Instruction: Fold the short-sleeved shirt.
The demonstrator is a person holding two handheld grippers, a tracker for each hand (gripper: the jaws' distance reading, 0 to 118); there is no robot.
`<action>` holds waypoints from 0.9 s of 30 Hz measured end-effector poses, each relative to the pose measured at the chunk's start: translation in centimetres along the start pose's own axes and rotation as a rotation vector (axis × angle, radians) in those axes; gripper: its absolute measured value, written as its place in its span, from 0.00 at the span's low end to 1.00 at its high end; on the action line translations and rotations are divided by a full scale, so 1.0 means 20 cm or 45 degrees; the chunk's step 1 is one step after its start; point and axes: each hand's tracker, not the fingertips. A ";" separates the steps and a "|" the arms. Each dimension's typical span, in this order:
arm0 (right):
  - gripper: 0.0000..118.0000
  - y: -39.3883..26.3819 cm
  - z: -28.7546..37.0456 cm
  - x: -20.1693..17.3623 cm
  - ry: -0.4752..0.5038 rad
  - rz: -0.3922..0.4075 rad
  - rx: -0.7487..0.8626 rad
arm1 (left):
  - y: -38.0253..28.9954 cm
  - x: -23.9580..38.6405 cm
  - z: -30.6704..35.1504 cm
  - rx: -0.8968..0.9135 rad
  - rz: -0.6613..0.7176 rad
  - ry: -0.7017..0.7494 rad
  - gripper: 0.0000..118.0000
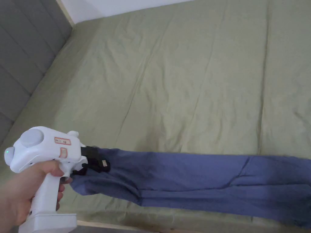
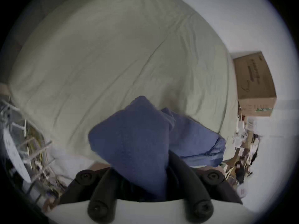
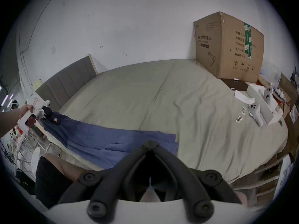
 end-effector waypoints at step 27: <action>0.00 -0.10 0.13 0.50 0.041 -0.214 0.032 | -0.60 1.30 -0.35 0.303 -0.937 0.175 0.01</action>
